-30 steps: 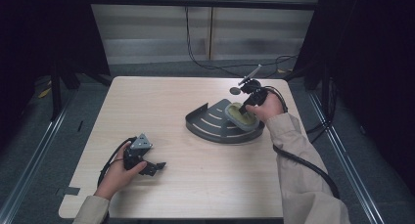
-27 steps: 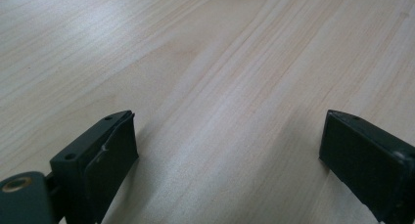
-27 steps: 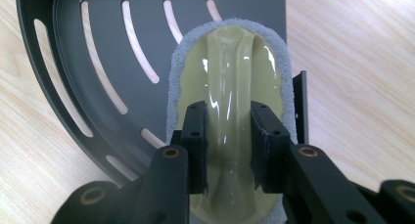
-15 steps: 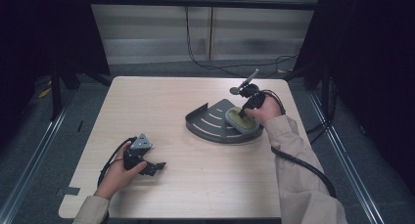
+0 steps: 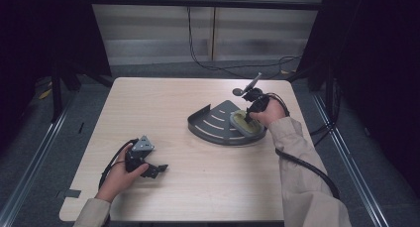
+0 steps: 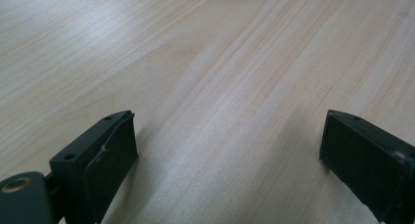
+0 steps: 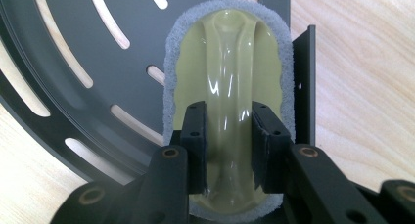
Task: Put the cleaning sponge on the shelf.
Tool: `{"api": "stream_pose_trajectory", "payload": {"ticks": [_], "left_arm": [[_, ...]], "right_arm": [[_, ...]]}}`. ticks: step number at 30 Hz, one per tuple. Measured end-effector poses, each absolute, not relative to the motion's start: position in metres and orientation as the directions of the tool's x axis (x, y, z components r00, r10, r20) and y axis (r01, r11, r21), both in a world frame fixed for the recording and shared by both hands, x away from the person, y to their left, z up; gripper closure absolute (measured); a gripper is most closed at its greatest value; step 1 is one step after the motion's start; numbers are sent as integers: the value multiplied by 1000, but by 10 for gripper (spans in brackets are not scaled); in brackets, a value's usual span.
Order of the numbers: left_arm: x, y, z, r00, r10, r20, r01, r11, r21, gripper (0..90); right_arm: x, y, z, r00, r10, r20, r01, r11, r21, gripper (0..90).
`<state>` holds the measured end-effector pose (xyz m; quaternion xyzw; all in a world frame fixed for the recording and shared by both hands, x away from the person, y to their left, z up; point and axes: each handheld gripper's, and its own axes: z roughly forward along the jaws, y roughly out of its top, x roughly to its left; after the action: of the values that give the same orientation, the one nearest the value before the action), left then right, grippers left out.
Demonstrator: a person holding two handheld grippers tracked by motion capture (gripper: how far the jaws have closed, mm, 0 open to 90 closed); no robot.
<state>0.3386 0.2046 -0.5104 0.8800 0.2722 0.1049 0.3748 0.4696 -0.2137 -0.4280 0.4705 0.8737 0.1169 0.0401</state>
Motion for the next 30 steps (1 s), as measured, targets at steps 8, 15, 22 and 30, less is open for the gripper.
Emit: {"api": "stream_pose_trajectory", "payload": {"ticks": [8, 15, 22, 30], "left_arm": [[339, 205, -510, 830, 558, -18, 400, -571, 717, 63], [339, 205, -511, 830, 558, -19, 400, -571, 717, 63], [339, 205, -511, 830, 558, -19, 400, -571, 717, 63], [339, 205, -511, 830, 558, -19, 400, -571, 717, 63]], "right_arm": [[470, -216, -433, -551, 833, 40, 816, 528, 235, 705], [471, -218, -433, -553, 832, 46, 818, 531, 223, 705], [473, -216, -433, -558, 829, 31, 815, 541, 207, 703], [474, -216, -433, -554, 832, 35, 820, 538, 197, 692]]}}
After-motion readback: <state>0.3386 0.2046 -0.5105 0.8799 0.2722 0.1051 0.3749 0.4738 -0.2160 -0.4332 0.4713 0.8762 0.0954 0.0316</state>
